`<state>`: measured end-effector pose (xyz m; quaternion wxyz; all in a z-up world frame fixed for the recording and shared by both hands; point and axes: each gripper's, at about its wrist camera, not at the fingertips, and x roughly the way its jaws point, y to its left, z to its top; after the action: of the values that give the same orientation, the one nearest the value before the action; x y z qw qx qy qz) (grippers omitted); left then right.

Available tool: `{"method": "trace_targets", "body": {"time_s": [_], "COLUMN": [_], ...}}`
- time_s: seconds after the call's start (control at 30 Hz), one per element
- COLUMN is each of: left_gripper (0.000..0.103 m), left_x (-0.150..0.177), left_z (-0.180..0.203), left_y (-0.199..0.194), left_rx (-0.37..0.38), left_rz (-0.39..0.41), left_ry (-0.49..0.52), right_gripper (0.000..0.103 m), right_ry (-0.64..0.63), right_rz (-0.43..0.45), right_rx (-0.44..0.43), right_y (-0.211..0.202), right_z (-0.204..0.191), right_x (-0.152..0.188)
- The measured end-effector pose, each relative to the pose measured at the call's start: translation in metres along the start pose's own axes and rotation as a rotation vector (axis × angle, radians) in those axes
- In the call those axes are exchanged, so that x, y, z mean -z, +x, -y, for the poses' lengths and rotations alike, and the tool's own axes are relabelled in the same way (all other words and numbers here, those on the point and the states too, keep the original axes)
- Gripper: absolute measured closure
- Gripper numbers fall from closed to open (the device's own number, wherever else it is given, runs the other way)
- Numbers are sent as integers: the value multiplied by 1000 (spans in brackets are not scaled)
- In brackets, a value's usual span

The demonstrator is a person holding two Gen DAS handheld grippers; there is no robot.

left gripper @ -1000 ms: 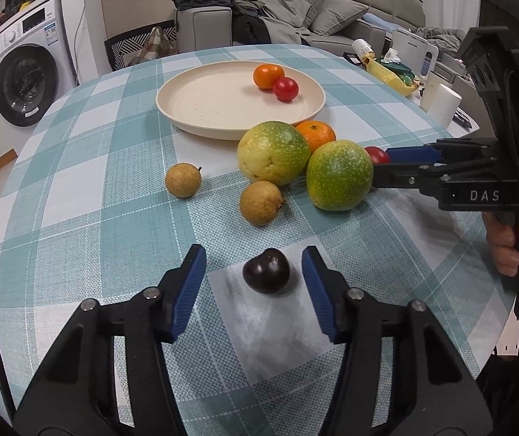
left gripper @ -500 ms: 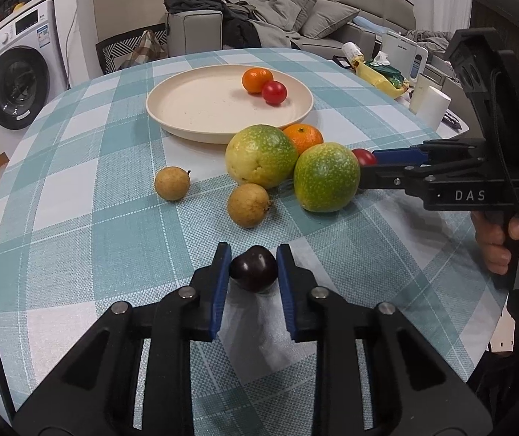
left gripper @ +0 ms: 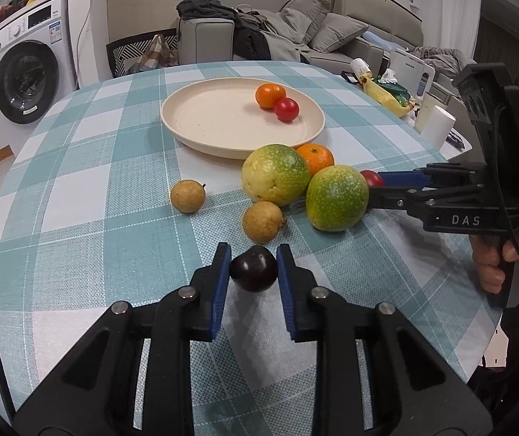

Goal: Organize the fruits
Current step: 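Carry the plum and tomato over the cream plate with both tools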

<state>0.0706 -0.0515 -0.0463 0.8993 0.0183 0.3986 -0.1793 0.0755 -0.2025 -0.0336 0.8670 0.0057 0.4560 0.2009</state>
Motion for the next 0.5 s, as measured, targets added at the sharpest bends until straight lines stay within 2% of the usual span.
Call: {"method": "trace_targets", "body": {"time_s": [0.13,0.5], "left_gripper": [80,80], "left_x": [-2,-9], "left_z": [-1,-4], "left_y": [0,-1], "left_rx": [-1,-5], "left_rz": [5,26], "left_ry": [-8,-29], "right_gripper": [73,74], "right_ry": [-1,-14], "right_rz": [1,21], "right_rx": [-11,-13], "right_y": [1,-4], "right_z": [1,-2], "right_x": [0,0]}}
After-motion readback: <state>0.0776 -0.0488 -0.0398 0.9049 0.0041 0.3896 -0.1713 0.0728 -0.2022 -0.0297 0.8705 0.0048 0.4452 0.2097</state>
